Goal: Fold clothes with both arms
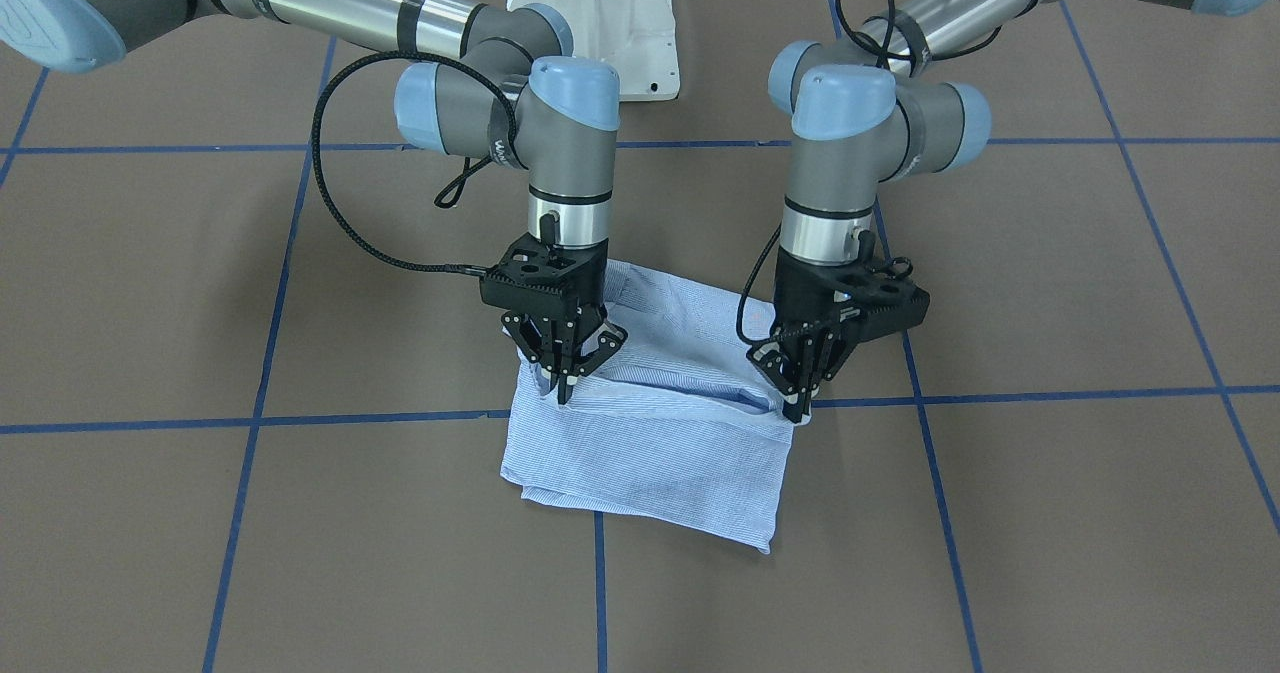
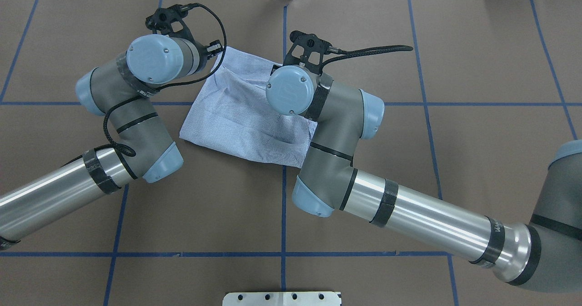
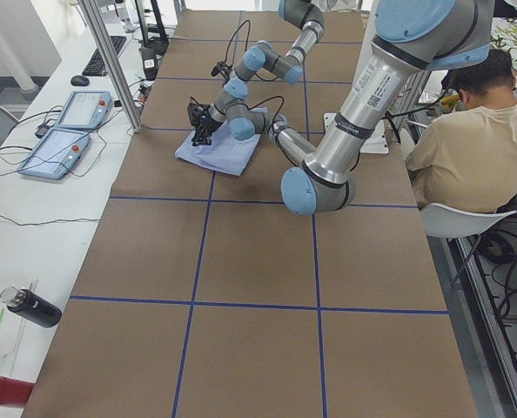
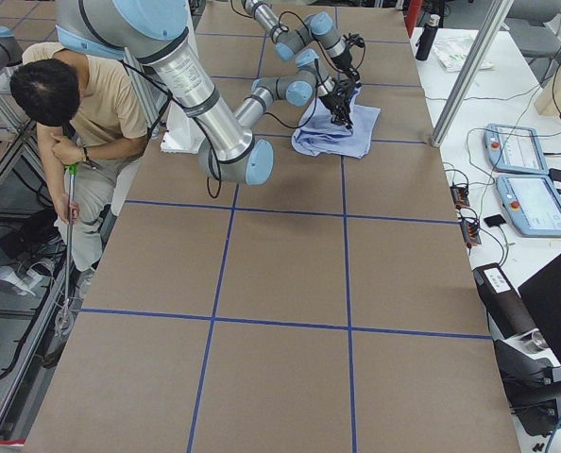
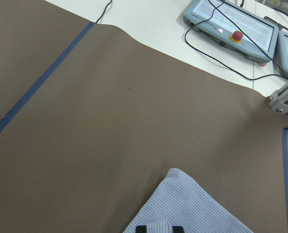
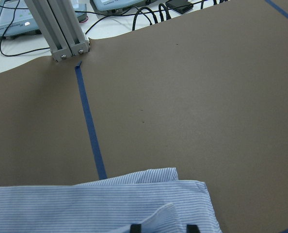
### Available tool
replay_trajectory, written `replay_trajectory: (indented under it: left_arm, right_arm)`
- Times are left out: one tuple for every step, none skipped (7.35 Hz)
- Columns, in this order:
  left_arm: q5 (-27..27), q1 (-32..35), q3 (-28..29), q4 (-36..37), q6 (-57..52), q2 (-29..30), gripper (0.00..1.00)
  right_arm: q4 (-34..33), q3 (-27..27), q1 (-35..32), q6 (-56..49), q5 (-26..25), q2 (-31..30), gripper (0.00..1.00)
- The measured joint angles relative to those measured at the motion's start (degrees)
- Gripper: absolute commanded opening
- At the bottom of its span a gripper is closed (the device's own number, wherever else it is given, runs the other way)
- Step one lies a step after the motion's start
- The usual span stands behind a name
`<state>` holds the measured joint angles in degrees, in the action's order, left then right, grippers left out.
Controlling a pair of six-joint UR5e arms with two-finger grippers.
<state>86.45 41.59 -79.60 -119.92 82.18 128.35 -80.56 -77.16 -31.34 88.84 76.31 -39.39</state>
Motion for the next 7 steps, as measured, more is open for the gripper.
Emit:
replay_trajectory:
  left_arm:
    - [4.61,2.11,1.58,-1.6,-3.9,0.63,1.0]
    - [9.37,4.07,1.81,-2.24,-8.59,0.64,1.0]
    - [12.55,5.32,0.64,-2.23,-13.17,-0.2,1.0]
    - [15.42,6.33,-2.28,-1.98,-17.46,-2.56,1.0]
    - [18.65,7.77,-6.4,-1.75,-22.76,-6.19,1.0]
    - [21.61,9.55,-10.01,-1.59,-28.26,-9.8,1.0]
    - [23.8,11.28,-12.61,-1.54,-33.3,-13.06,1.0]
  right_arm:
    - [-0.01,0.1,-2.21,-2.01,4.45,0.42,1.0]
    - [-0.03,-0.17,-4.25,-4.62,9.34,0.72,1.0]
    - [-0.14,-1.16,-5.66,-6.79,13.74,0.69,1.0]
    - [-0.4,-2.98,-6.31,-7.79,16.41,0.15,1.0]
    - [-0.62,-5.06,-6.53,-8.22,17.89,-0.74,1.0]
    - [-1.21,-7.39,-6.59,-8.77,19.2,-1.9,1.0]
    - [-3.01,-11.08,-6.61,-10.11,20.61,-4.07,1.0]
